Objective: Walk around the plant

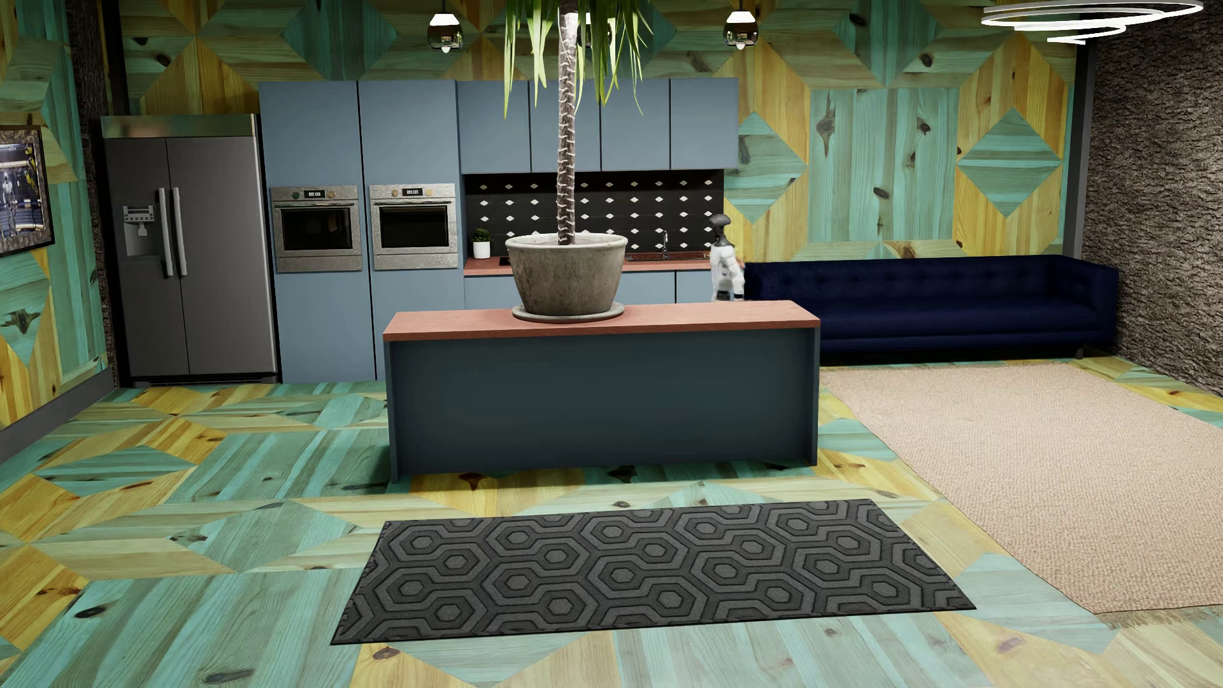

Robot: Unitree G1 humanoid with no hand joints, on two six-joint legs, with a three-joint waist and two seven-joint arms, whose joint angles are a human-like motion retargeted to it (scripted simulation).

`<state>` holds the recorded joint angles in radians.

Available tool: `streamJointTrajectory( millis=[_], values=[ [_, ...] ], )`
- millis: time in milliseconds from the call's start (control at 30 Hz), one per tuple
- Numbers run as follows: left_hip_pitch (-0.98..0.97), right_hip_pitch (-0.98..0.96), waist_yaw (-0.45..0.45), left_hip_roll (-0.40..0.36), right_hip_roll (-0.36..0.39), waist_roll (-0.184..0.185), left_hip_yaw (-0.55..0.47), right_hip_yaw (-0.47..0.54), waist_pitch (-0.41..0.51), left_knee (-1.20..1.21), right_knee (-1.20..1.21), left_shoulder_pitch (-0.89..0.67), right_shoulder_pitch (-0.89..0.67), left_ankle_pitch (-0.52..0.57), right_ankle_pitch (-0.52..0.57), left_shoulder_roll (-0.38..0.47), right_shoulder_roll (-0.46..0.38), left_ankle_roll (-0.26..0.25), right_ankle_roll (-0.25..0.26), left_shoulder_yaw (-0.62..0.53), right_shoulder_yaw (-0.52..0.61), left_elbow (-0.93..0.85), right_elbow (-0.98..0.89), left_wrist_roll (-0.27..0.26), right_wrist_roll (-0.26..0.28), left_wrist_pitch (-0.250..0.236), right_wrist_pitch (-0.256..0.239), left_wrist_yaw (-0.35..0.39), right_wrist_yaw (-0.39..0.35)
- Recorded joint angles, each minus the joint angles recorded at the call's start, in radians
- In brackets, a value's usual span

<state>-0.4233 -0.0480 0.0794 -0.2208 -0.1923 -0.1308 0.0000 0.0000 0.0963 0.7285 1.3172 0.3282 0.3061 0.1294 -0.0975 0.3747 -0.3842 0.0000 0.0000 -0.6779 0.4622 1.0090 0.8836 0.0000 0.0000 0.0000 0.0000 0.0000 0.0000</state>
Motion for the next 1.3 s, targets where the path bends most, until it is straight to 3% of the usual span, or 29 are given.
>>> streamJointTrajectory(
  millis=[67, 133, 233, 267, 333, 367, 400, 433, 467, 533, 567, 667, 700, 733, 767, 800, 833, 900, 933, 967, 1033, 1067, 1133, 1233, 1300],
  values=[
    [0.217, -0.218, -0.110, -0.027, 0.052, 0.032, 0.000, 0.000, 0.001, -0.112, -0.005, -0.060, 0.023, -0.146, -0.160, 0.011, 0.010, 0.000, 0.000, 0.040, 0.022, -0.127, -0.002, 0.000, 0.000, 0.000, 0.000, 0.000, 0.000],
    [0.468, -0.305, -0.229, 0.022, 0.085, 0.074, 0.000, 0.000, 0.028, -0.237, -0.292, -0.108, 0.047, -0.289, -0.157, 0.019, 0.007, 0.000, 0.000, 0.135, 0.025, -0.251, -0.009, 0.000, 0.000, 0.000, 0.000, 0.000, 0.000],
    [0.665, -0.403, -0.344, 0.067, 0.033, 0.084, 0.000, 0.000, -0.006, -0.315, -0.800, -0.230, 0.073, -0.489, -0.105, 0.031, 0.008, 0.000, 0.000, 0.202, 0.002, -0.377, -0.029, 0.000, 0.000, 0.000, 0.000, 0.000, 0.000],
    [0.720, -0.435, -0.361, 0.092, 0.017, 0.087, 0.000, 0.000, -0.019, -0.319, -0.840, -0.256, 0.083, -0.521, -0.109, 0.034, 0.007, 0.000, 0.000, 0.217, -0.002, -0.408, -0.032, 0.000, 0.000, 0.000, 0.000, 0.000, 0.000],
    [0.821, -0.484, -0.405, 0.151, 0.019, 0.095, 0.000, 0.000, -0.025, -0.262, -0.706, -0.244, 0.092, -0.478, -0.117, 0.031, 0.011, 0.000, 0.000, 0.263, -0.011, -0.449, -0.002, 0.000, 0.000, 0.000, 0.000, 0.000, 0.000],
    [0.816, -0.524, -0.411, 0.173, 0.039, 0.116, 0.000, 0.000, -0.047, -0.174, -0.597, -0.228, 0.086, -0.375, -0.050, 0.013, 0.013, 0.000, 0.000, 0.274, -0.004, -0.425, 0.039, 0.000, 0.000, 0.000, 0.000, 0.000, 0.000],
    [0.796, -0.521, -0.404, 0.206, 0.087, 0.152, 0.000, 0.000, -0.057, -0.041, -0.496, -0.202, 0.081, -0.196, -0.040, -0.012, 0.016, 0.000, 0.000, 0.265, 0.003, -0.369, 0.089, 0.000, 0.000, 0.000, 0.000, 0.000, 0.000],
    [0.744, -0.462, -0.381, 0.214, 0.121, 0.159, 0.000, 0.000, -0.046, 0.139, -0.443, -0.177, 0.064, -0.012, -0.084, -0.022, 0.018, 0.000, 0.000, 0.234, 0.014, -0.319, 0.128, 0.000, 0.000, 0.000, 0.000, 0.000, 0.000],
    [0.633, -0.399, -0.359, 0.215, 0.155, 0.159, 0.000, 0.000, -0.042, 0.364, -0.437, -0.174, 0.044, 0.068, -0.131, -0.023, 0.028, 0.000, 0.000, 0.172, 0.007, -0.260, 0.150, 0.000, 0.000, 0.000, 0.000, 0.000, 0.000],
    [0.409, -0.202, -0.267, 0.180, 0.178, 0.130, 0.000, 0.000, -0.029, 0.639, -0.540, -0.155, 0.019, -0.024, -0.158, -0.023, 0.032, 0.000, 0.000, 0.067, 0.013, -0.166, 0.103, 0.000, 0.000, 0.000, 0.000, 0.000, 0.000],
    [0.309, -0.106, -0.204, 0.154, 0.180, 0.106, 0.000, 0.000, -0.022, 0.645, -0.599, -0.123, 0.003, -0.038, -0.156, -0.026, 0.034, 0.000, 0.000, 0.058, 0.010, -0.125, 0.075, 0.000, 0.000, 0.000, 0.000, 0.000, 0.000],
    [0.081, 0.141, -0.041, 0.124, 0.159, 0.059, 0.000, 0.000, -0.010, 0.191, -0.738, -0.022, -0.049, 0.166, -0.146, -0.004, 0.013, 0.000, 0.000, -0.003, -0.017, -0.061, -0.077, 0.000, 0.000, 0.000, 0.000, 0.000, 0.000],
    [0.040, 0.202, 0.001, 0.133, 0.151, 0.056, 0.000, 0.000, -0.014, -0.019, -0.768, 0.013, -0.075, 0.158, -0.156, -0.002, 0.004, 0.000, 0.000, 0.010, -0.035, -0.056, -0.124, 0.000, 0.000, 0.000, 0.000, 0.000, 0.000],
    [0.016, 0.249, 0.031, 0.146, 0.151, 0.060, 0.000, 0.000, -0.022, -0.199, -0.787, 0.037, -0.105, -0.053, -0.169, 0.000, -0.006, 0.000, 0.000, 0.006, -0.043, -0.050, -0.157, 0.000, 0.000, 0.000, 0.000, 0.000, 0.000],
    [-0.003, 0.296, 0.054, 0.168, 0.146, 0.068, 0.000, 0.000, -0.030, -0.267, -0.789, 0.059, -0.129, -0.363, -0.175, 0.000, -0.016, 0.000, 0.000, -0.005, -0.062, -0.044, -0.191, 0.000, 0.000, 0.000, 0.000, 0.000, 0.000],
    [-0.046, 0.297, 0.093, 0.187, 0.111, 0.061, 0.000, 0.000, -0.055, -0.255, -0.754, 0.071, -0.138, -0.493, -0.175, -0.011, -0.016, 0.000, 0.000, 0.003, -0.090, -0.005, -0.210, 0.000, 0.000, 0.000, 0.000, 0.000, 0.000],
    [-0.084, 0.329, 0.116, 0.193, 0.091, 0.058, 0.000, 0.000, -0.052, -0.250, -0.728, 0.083, -0.136, -0.408, -0.137, -0.021, -0.007, 0.000, 0.000, 0.010, -0.122, 0.019, -0.212, 0.000, 0.000, 0.000, 0.000, 0.000, 0.000],
    [-0.140, 0.311, 0.100, 0.129, 0.019, 0.013, 0.000, 0.000, -0.071, -0.141, -0.551, 0.095, -0.108, 0.056, 0.066, -0.031, 0.017, 0.000, 0.000, -0.002, -0.153, 0.048, -0.180, 0.000, 0.000, 0.000, 0.000, 0.000, 0.000],
    [-0.130, 0.268, 0.056, 0.072, -0.004, -0.008, 0.000, 0.000, -0.063, -0.048, -0.377, 0.087, -0.083, 0.125, 0.204, -0.029, 0.032, 0.000, 0.000, -0.026, -0.147, 0.056, -0.136, 0.000, 0.000, 0.000, 0.000, 0.000, 0.000],
    [-0.074, 0.173, 0.031, 0.041, -0.014, -0.019, 0.000, 0.000, -0.048, -0.017, -0.185, 0.061, -0.071, 0.106, 0.258, -0.029, 0.043, 0.000, 0.000, -0.010, -0.132, 0.059, -0.095, 0.000, 0.000, 0.000, 0.000, 0.000, 0.000],
    [0.122, -0.036, -0.035, -0.008, 0.004, -0.007, 0.000, 0.000, -0.007, -0.078, 0.104, -0.009, -0.070, 0.015, 0.017, -0.030, 0.046, 0.000, 0.000, 0.025, -0.045, 0.020, -0.021, 0.000, 0.000, 0.000, 0.000, 0.000, 0.000],
    [0.229, -0.121, -0.094, -0.008, 0.029, 0.015, 0.000, 0.000, -0.009, -0.131, 0.118, -0.042, -0.046, -0.062, -0.082, -0.029, 0.045, 0.000, 0.000, 0.051, -0.020, -0.008, 0.004, 0.000, 0.000, 0.000, 0.000, 0.000, 0.000],
    [0.432, -0.246, -0.226, 0.030, 0.068, 0.062, 0.000, 0.000, 0.005, -0.234, -0.061, -0.088, 0.012, -0.201, -0.151, 0.003, 0.032, 0.000, 0.000, 0.102, 0.001, -0.166, 0.013, 0.000, 0.000, 0.000, 0.000, 0.000, 0.000],
    [0.619, -0.332, -0.337, 0.077, 0.064, 0.086, 0.000, 0.000, -0.019, -0.309, -0.654, -0.206, 0.080, -0.398, -0.113, 0.024, 0.021, 0.000, 0.000, 0.201, 0.009, -0.305, 0.024, 0.000, 0.000, 0.000, 0.000, 0.000, 0.000],
    [0.687, -0.376, -0.374, 0.095, 0.026, 0.076, 0.000, 0.000, -0.053, -0.305, -1.157, -0.275, 0.106, -0.485, 0.244, 0.036, 0.028, 0.000, 0.000, 0.264, 0.008, -0.359, 0.048, 0.000, 0.000, 0.000, 0.000, 0.000, 0.000]
  ],
)
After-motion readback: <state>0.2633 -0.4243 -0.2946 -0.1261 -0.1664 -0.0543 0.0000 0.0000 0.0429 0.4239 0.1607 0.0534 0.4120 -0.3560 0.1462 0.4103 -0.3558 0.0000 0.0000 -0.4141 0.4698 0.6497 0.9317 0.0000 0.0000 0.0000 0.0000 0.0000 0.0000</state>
